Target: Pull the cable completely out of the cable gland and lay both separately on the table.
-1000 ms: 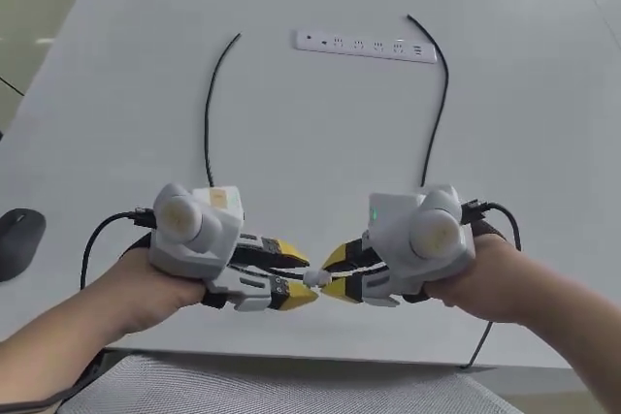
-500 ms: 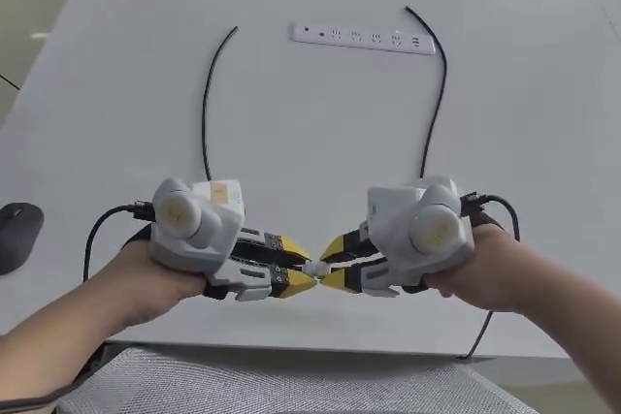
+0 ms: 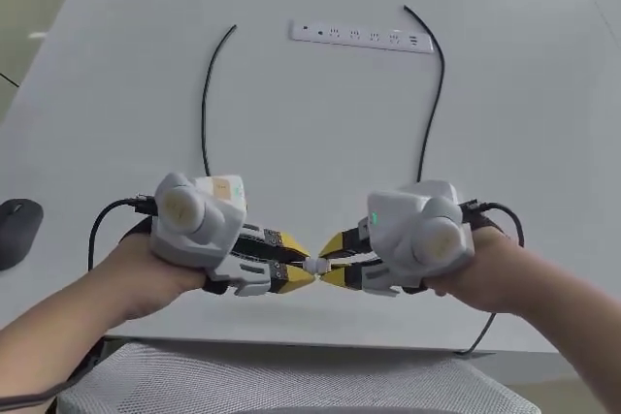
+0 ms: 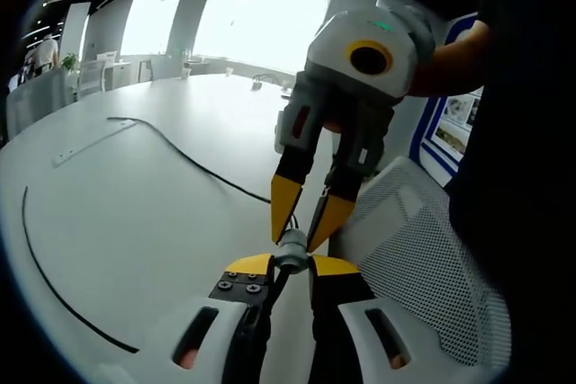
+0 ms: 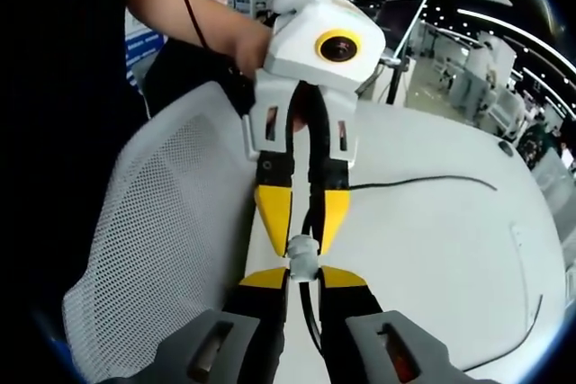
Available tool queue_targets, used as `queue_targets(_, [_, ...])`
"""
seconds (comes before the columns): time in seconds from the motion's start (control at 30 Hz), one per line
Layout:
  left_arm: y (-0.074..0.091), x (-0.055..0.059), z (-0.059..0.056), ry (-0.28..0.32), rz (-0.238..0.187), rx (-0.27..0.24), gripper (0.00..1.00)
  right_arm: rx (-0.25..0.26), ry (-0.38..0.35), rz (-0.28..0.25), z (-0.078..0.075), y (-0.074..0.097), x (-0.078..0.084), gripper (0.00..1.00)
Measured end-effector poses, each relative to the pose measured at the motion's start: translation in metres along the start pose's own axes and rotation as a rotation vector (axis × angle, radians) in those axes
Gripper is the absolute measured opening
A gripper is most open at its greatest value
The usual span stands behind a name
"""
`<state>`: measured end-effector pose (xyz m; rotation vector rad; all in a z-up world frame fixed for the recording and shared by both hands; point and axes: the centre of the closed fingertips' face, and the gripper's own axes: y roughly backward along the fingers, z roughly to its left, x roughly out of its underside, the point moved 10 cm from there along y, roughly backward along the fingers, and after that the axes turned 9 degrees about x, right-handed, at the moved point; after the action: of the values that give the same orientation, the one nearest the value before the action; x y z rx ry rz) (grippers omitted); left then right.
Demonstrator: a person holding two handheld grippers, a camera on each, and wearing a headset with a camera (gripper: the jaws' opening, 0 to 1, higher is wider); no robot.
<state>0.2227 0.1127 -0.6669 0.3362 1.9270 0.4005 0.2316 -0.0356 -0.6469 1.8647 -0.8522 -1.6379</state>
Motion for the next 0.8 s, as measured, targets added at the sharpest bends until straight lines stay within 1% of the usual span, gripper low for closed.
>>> queue_targets(0.13, [0.001, -0.001, -0.002, -0.006, 0.002, -0.009, 0.15, -0.003, -0.037, -0.018, -0.001, 0.001, 0.001, 0.08])
queue_targets(0.23, [0.003, -0.005, -0.004, -0.018, 0.006, -0.017, 0.15, -0.014, -0.09, -0.036, -0.004, 0.003, 0.002, 0.08])
queue_targets(0.27, [0.004, -0.005, -0.004, -0.021, 0.006, -0.02, 0.15, -0.014, -0.097, -0.036, -0.004, 0.003, 0.002, 0.09])
queue_targets(0.33, [0.004, -0.007, -0.005, -0.02, 0.011, -0.022, 0.15, -0.021, -0.137, -0.032, -0.007, 0.005, 0.006, 0.11])
queue_targets(0.37, [0.004, -0.008, -0.005, -0.024, 0.015, -0.025, 0.15, -0.047, -0.196, -0.042, -0.006, 0.006, 0.009, 0.12])
queue_targets(0.43, [0.004, -0.008, -0.005, -0.021, 0.026, -0.032, 0.15, -0.057, -0.261, -0.064, -0.01, 0.009, 0.013, 0.14])
queue_targets(0.47, [0.004, -0.008, -0.006, -0.025, 0.032, -0.033, 0.15, -0.07, -0.29, -0.077, -0.011, 0.011, 0.015, 0.14])
queue_targets(0.5, [0.004, -0.008, -0.007, -0.03, 0.031, -0.035, 0.15, -0.1, -0.353, -0.104, -0.013, 0.014, 0.017, 0.14])
queue_targets(0.57, [0.003, -0.01, -0.008, -0.038, 0.028, -0.034, 0.15, -0.101, -0.437, -0.127, -0.018, 0.018, 0.019, 0.17])
queue_targets(0.6, [0.003, -0.011, -0.009, -0.048, 0.03, -0.034, 0.15, -0.116, -0.47, -0.154, -0.02, 0.019, 0.019, 0.18])
queue_targets(0.63, [0.003, -0.012, -0.01, -0.06, 0.033, -0.034, 0.15, -0.138, -0.505, -0.177, -0.021, 0.021, 0.019, 0.18])
queue_targets(0.67, [0.003, -0.013, -0.01, -0.066, 0.038, -0.033, 0.15, -0.176, -0.572, -0.207, -0.023, 0.023, 0.019, 0.17])
queue_targets(0.73, [0.003, -0.016, -0.01, -0.081, 0.045, -0.038, 0.15, -0.22, -0.675, -0.226, -0.028, 0.022, 0.022, 0.17])
queue_targets(0.77, [0.004, -0.017, -0.01, -0.088, 0.046, -0.04, 0.15, -0.22, -0.678, -0.236, -0.029, 0.022, 0.023, 0.18])
queue_targets(0.8, [0.004, -0.019, -0.01, -0.09, 0.044, -0.042, 0.15, -0.244, -0.706, -0.261, -0.03, 0.021, 0.025, 0.18])
